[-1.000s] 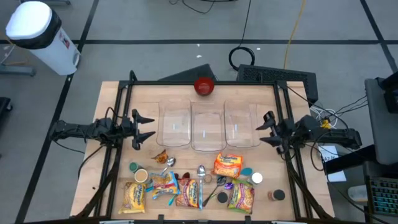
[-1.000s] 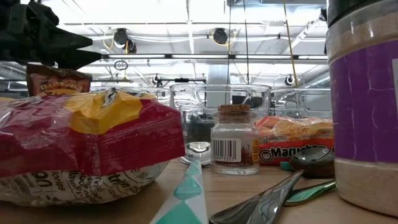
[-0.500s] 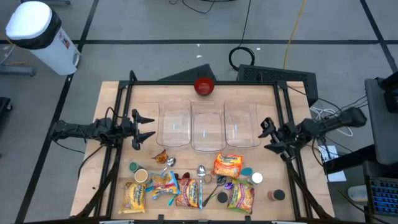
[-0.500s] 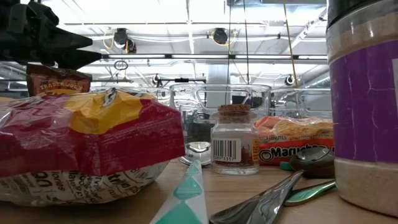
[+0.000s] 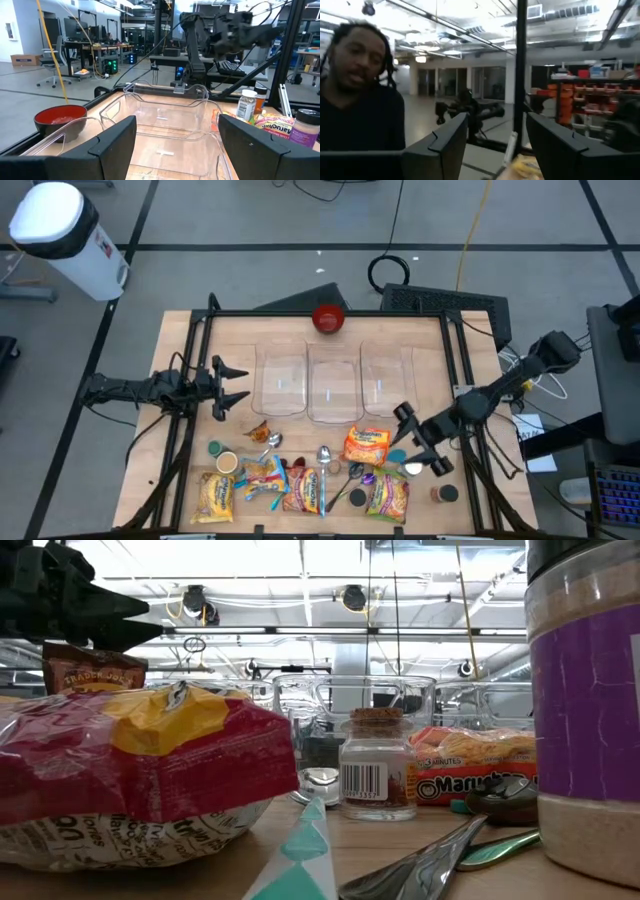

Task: Pick & Place Food Item
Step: Put the orange noodle pack into the right transparent bin

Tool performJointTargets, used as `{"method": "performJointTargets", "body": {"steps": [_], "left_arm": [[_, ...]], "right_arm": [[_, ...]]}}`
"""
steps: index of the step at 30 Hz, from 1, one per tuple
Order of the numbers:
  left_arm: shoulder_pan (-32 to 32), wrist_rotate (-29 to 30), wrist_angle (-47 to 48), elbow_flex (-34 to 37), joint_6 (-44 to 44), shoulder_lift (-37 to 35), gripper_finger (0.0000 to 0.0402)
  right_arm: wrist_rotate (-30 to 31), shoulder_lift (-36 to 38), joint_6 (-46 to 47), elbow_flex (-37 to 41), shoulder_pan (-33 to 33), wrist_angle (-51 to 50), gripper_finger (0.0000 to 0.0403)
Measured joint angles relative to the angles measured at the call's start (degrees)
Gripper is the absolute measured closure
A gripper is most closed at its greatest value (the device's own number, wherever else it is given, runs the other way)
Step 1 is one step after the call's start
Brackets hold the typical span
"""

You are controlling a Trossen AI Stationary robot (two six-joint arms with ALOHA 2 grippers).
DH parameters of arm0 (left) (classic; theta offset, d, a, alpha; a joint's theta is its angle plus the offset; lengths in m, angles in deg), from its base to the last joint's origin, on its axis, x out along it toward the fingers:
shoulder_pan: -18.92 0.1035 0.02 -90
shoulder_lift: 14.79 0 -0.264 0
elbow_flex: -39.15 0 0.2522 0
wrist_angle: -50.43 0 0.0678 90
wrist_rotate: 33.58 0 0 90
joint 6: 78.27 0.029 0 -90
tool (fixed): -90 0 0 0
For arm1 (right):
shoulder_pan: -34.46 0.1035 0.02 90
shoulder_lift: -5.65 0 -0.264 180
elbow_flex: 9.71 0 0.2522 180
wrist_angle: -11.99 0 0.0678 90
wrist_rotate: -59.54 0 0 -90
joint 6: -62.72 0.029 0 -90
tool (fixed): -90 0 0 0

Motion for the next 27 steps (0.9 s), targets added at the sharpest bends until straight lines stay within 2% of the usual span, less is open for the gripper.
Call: {"method": "performJointTargets", "body": {"steps": [2, 4, 6, 10, 13, 18, 27], "left_arm": [[0.0, 0.0, 0.0, 0.0, 0.0, 0.0, 0.0117], [0.0, 0.0, 0.0, 0.0, 0.0, 0.0, 0.0117], [0.0, 0.0, 0.0, 0.0, 0.0, 0.0, 0.0117], [0.0, 0.0, 0.0, 0.0, 0.0, 0.0, 0.0117], [0.0, 0.0, 0.0, 0.0, 0.0, 0.0, 0.0117], [0.0, 0.0, 0.0, 0.0, 0.0, 0.0, 0.0117], [0.0, 0.0, 0.0, 0.0, 0.0, 0.0, 0.0117]], "right_arm": [[0.0, -2.5, 0.7, -2.8, 0.5, -0.3, 0.0206], [0.8, -4.0, 2.6, -5.9, 0.3, -7.1, 0.0203], [4.5, -4.3, 5.6, -9.9, 0.1, -20.3, 0.0195], [16.8, -5.6, 12.7, -19.9, 0.1, -54.2, 0.0161], [20.7, -8.4, 16.7, -23.7, 0.0, -70.1, 0.0137], [20.7, -13.4, 20.1, -24.2, -0.3, -74.0, 0.0127], [16.2, -21.3, 20.1, -24.0, -0.8, -75.8, 0.0160]]}}
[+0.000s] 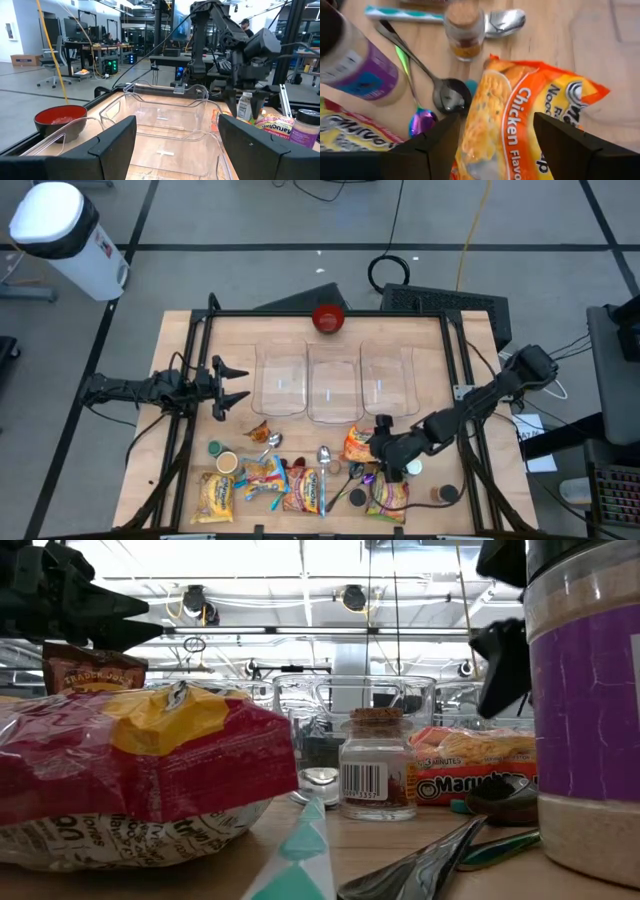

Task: Pick & Place Food Item
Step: Put the orange noodle pack into the right transparent bin

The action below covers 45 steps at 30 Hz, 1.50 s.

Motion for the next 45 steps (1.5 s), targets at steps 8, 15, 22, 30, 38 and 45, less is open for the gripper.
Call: {"method": "performJointTargets", "body": {"steps": [8, 15, 22, 30, 38, 45], "left_arm": [[0.0, 0.0, 0.0, 0.0, 0.0, 0.0, 0.0117], [0.0, 0.0, 0.0, 0.0, 0.0, 0.0, 0.0117], [0.0, 0.0, 0.0, 0.0, 0.0, 0.0, 0.0117], [0.0, 0.0, 0.0, 0.0, 0.0, 0.0, 0.0117], [0.0, 0.0, 0.0, 0.0, 0.0, 0.0, 0.0117], [0.0, 0.0, 0.0, 0.0, 0.0, 0.0, 0.0117]], "right_arm": [[0.1, -1.8, 0.9, 0.0, -1.4, -1.5, 0.0188], [0.1, -1.8, 2.7, 0.0, -2.4, -4.0, 0.0231], [0.1, -1.8, 2.8, 0.0, -2.4, -4.0, 0.0285], [0.0, -1.1, 2.7, 0.0, -2.4, -2.3, 0.0343], [0.1, 4.6, 2.8, 0.0, -2.4, -2.3, 0.0399], [0.1, 7.9, 4.0, 0.0, -2.4, -0.3, 0.0371]]}}
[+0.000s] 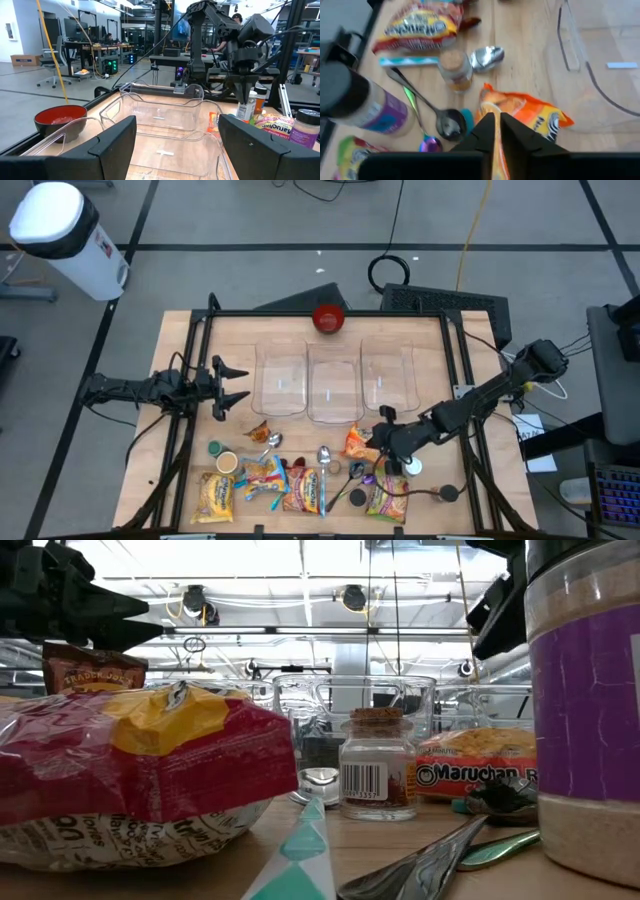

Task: Pick & Place Food Item
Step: Put the orange noodle pack into the right transparent bin

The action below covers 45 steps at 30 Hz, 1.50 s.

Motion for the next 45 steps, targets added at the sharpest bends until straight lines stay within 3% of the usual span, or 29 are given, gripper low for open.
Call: {"method": "performJointTargets", "body": {"steps": [10, 15, 20, 32, 38, 45], "left_arm": [[0.0, 0.0, 0.0, 0.0, 0.0, 0.0, 0.0117], [0.0, 0.0, 0.0, 0.0, 0.0, 0.0, 0.0117], [0.0, 0.0, 0.0, 0.0, 0.0, 0.0, 0.0117], [0.0, 0.0, 0.0, 0.0, 0.0, 0.0, 0.0117], [0.0, 0.0, 0.0, 0.0, 0.0, 0.0, 0.0117], [0.0, 0.0, 0.0, 0.0, 0.0, 0.0, 0.0117]], "right_arm": [[-1.6, -5.8, 0.0, 2.2, 0.4, 1.3, 0.0207], [-1.5, -7.1, 0.3, 3.7, 0.4, 1.2, 0.0173], [-1.4, -7.1, 1.7, 4.2, 0.4, 1.4, 0.0209], [-2.7, -7.0, 1.8, 4.2, 0.4, 1.2, 0.0392], [-4.7, -4.5, 1.6, 3.6, 0.3, 1.4, 0.0393], [-4.5, 5.3, -1.9, 3.0, 0.4, 2.0, 0.0400]]}}
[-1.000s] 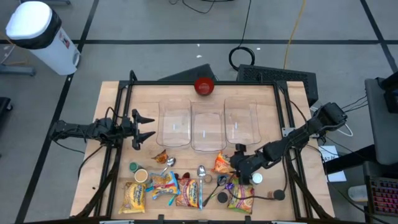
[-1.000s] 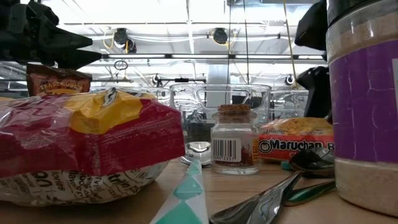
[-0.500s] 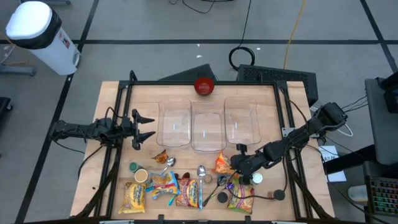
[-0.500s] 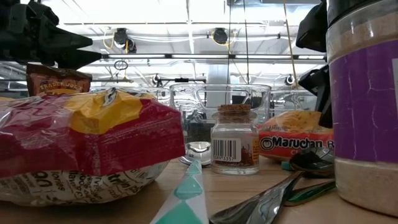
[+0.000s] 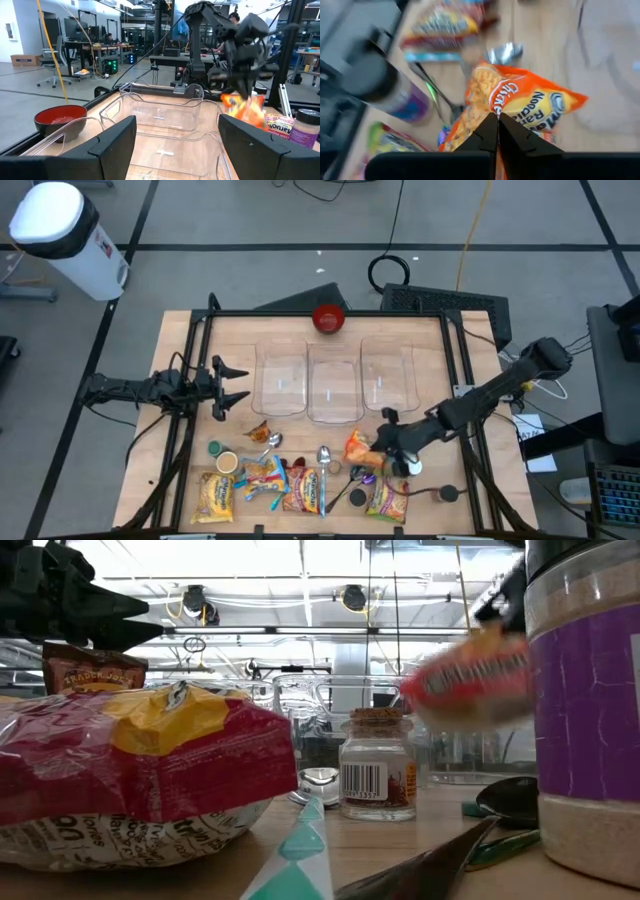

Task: Pick & Place Food Item
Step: Put the orange noodle pack into the right transparent bin

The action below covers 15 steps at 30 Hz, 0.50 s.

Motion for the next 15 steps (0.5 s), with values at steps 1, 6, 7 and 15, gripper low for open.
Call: {"method": "performJointTargets", "body": {"steps": [1, 6, 7, 15], "left_arm": [[0.0, 0.0, 0.0, 0.0, 0.0, 0.0, 0.0117], [0.0, 0.0, 0.0, 0.0, 0.0, 0.0, 0.0117], [0.0, 0.0, 0.0, 0.0, 0.0, 0.0, 0.0117], [0.0, 0.0, 0.0, 0.0, 0.0, 0.0, 0.0117]], "right_arm": [[0.1, 1.7, -1.0, 0.0, 0.0, 0.0, 0.0401], [4.8, 9.6, -6.4, 0.0, 0.0, 0.2, 0.0402], [6.2, 11.1, -7.6, 0.0, 0.0, 0.3, 0.0402], [27.2, 19.8, -14.8, 0.0, -0.3, -0.6, 0.0402]]}}
